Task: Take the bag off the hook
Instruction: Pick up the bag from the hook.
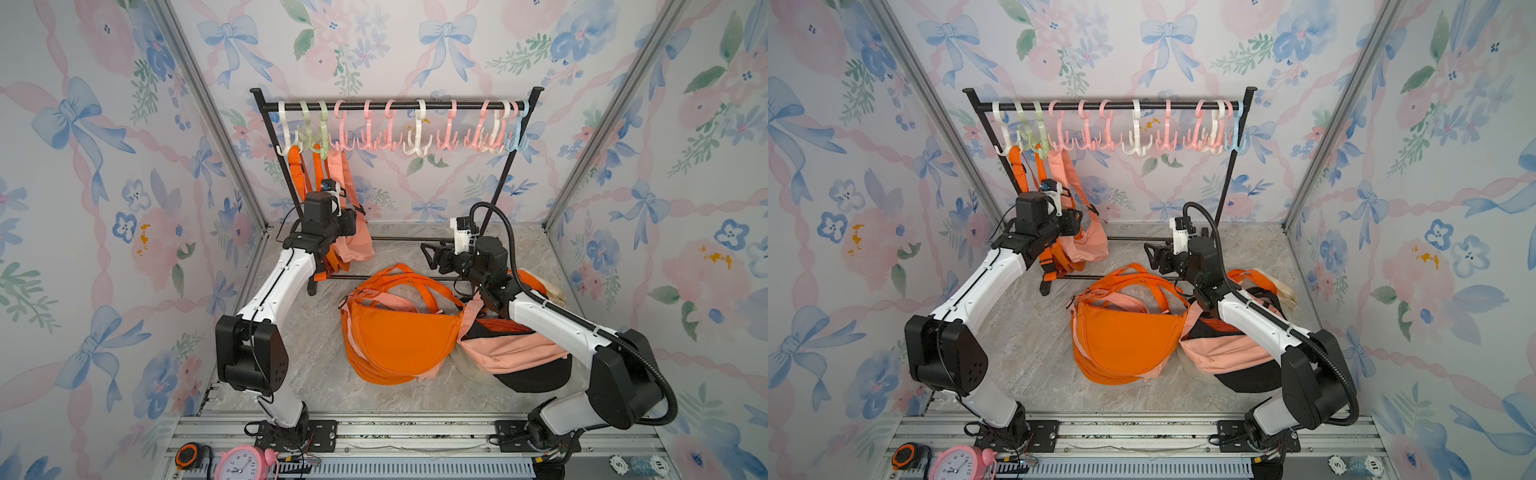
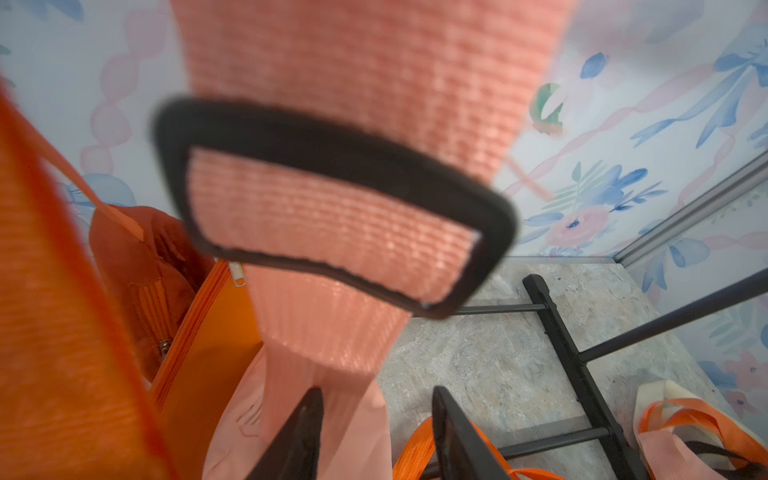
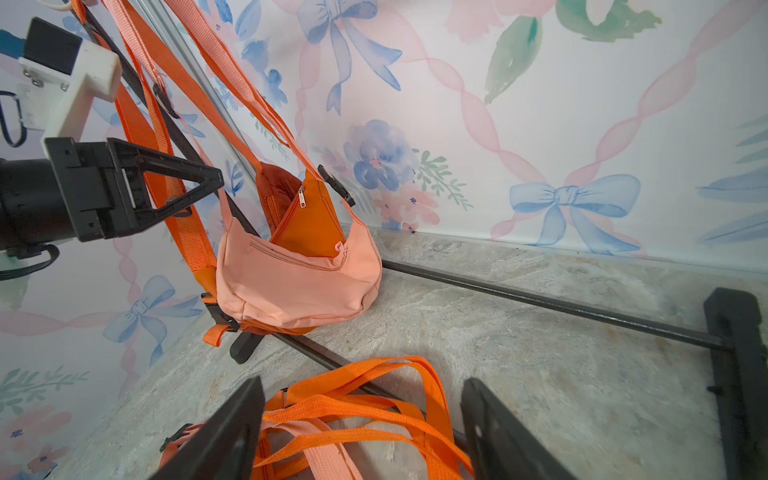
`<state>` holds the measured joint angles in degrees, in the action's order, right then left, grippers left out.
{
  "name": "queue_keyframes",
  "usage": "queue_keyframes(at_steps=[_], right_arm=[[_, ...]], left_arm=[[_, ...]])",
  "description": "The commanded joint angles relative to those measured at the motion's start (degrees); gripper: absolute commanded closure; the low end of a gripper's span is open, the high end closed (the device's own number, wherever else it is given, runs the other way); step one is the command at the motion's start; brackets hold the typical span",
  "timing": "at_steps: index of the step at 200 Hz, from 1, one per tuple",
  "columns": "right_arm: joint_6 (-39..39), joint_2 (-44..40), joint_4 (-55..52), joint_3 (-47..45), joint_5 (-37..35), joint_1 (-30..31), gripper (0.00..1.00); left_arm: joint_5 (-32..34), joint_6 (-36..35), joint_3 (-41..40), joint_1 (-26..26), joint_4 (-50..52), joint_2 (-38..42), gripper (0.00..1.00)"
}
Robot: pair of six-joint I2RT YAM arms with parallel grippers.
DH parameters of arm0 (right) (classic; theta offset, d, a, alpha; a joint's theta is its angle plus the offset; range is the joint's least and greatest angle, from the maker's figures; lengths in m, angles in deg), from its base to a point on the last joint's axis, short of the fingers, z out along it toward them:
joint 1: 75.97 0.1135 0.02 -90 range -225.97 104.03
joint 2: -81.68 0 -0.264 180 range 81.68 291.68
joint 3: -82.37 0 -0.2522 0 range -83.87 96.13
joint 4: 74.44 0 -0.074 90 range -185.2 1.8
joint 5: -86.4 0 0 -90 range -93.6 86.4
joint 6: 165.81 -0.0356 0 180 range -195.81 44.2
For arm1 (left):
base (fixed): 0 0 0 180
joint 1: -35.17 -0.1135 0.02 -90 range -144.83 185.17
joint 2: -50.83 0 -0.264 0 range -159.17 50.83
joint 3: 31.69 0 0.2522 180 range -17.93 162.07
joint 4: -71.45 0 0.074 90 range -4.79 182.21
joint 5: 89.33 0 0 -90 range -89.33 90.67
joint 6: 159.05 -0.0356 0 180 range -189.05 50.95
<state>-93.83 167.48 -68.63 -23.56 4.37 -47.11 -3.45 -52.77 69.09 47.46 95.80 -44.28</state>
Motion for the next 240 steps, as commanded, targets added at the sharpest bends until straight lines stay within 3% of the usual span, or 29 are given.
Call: queue_keyframes(at_steps=[1, 65, 125, 183, 213, 240], right_arm=[[-0.25, -0.19, 1.19, 0.52, 1.0, -0.56, 0.24], [-0.12, -0.46, 0.76, 0.86, 1.2, -0.47, 0.24], [0.11, -0.26, 0.05, 1.39, 1.27, -0.47, 0.24], [0.53, -0.37, -0.32, 1.26, 1.52, -0.74, 0.24], [0.57, 0.27, -0.55, 2.24, 2.52, -0.74, 0.24], [2.39, 1.82, -1.22, 5.18, 5.32, -0.91, 0.22]], left_arm=[[1.31, -0.88, 1.07, 0.73, 0.12, -0.75, 0.48], [15.42, -4.31, 4.38, 0.84, 3.4, -2.67, 0.37], [12.15, -3.96, 7.53, 0.67, 3.3, -5.5, 0.39], [11.16, -3.62, 7.15, 0.47, 3.36, -5.68, 0.74], [10.09, -3.53, 5.88, 0.36, 3.3, -4.54, 1.0], [4.62, -4.05, 2.29, 0.01, -0.23, -1.79, 1.0]])
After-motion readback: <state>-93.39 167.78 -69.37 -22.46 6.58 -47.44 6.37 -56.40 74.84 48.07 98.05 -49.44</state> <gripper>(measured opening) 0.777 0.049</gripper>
